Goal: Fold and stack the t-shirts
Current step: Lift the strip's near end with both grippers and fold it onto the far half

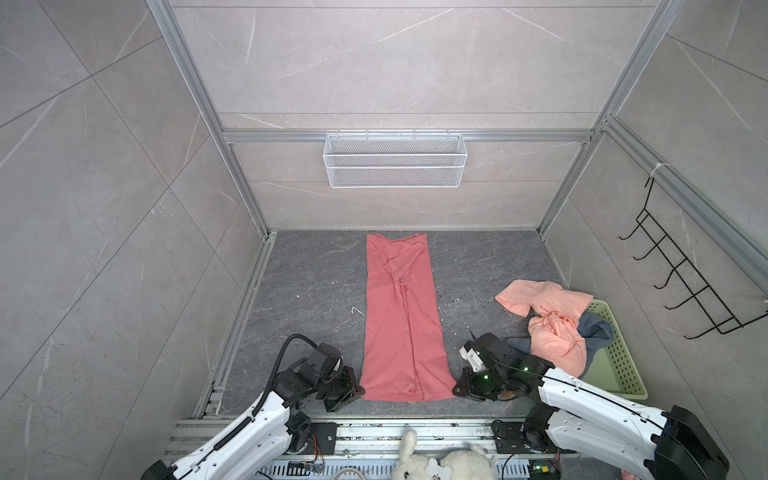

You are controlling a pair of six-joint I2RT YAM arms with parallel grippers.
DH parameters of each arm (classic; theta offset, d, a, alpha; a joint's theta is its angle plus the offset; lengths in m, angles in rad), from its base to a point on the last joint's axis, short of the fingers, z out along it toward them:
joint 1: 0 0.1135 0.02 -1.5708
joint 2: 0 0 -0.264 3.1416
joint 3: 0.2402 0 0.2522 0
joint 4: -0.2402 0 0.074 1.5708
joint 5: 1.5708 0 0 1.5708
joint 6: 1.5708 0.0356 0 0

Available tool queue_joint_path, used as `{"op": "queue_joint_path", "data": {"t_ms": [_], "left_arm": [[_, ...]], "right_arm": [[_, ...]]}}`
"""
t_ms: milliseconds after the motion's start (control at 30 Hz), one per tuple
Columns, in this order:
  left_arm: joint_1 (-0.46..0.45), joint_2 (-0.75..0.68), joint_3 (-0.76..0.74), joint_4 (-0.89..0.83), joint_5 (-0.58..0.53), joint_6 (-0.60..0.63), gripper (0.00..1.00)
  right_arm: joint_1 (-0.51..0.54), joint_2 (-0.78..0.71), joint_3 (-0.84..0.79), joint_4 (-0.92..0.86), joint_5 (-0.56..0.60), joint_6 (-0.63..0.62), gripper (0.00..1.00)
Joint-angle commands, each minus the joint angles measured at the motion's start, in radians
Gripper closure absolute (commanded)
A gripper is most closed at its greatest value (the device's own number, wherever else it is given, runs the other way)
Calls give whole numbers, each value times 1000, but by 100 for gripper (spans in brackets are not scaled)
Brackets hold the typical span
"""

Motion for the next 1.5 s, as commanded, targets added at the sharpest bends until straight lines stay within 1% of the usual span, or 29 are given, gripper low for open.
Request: {"op": "queue_joint_path", "data": {"t_ms": [0,100,233,300,400,467,567,700,800,933,1067,1233,1433,1467], "left_arm": [[1,10,106,-61,-37,-17,100],[1,107,205,-27,-63,24,100],[7,301,382,-34,-112,148,100],[27,406,482,-32,-116,209,100],[85,568,611,-32,-87,307,100],[128,654,674,-27,-66,352,100],[201,772,735,14,-26,395,100],[278,921,804,98,45,425,100],[315,1050,905,103,77,455,100],[337,1192,1033,95,113,483,100],[363,1265,1099,88,121,478,100],[391,1307,1110,109,152,456,100],[435,1324,1100,169,183,405,100],[444,1333,1111,170,194,401,94]], "right_arm": [[4,25,119,-76,50,-21,90],[4,96,235,-91,103,-42,90],[3,185,373,-75,203,-55,90],[-2,244,426,-22,241,-61,90],[-16,359,501,42,267,-73,90],[-33,445,544,84,286,-78,91],[-82,566,607,131,295,-56,92],[-156,683,700,156,312,-49,92],[-201,762,765,148,311,-63,92],[-248,858,830,149,277,-77,92],[-282,939,874,166,252,-56,92],[-303,990,918,176,234,-48,91],[-329,1035,996,174,193,-71,86],[-333,1041,1012,172,183,-75,84]]}}
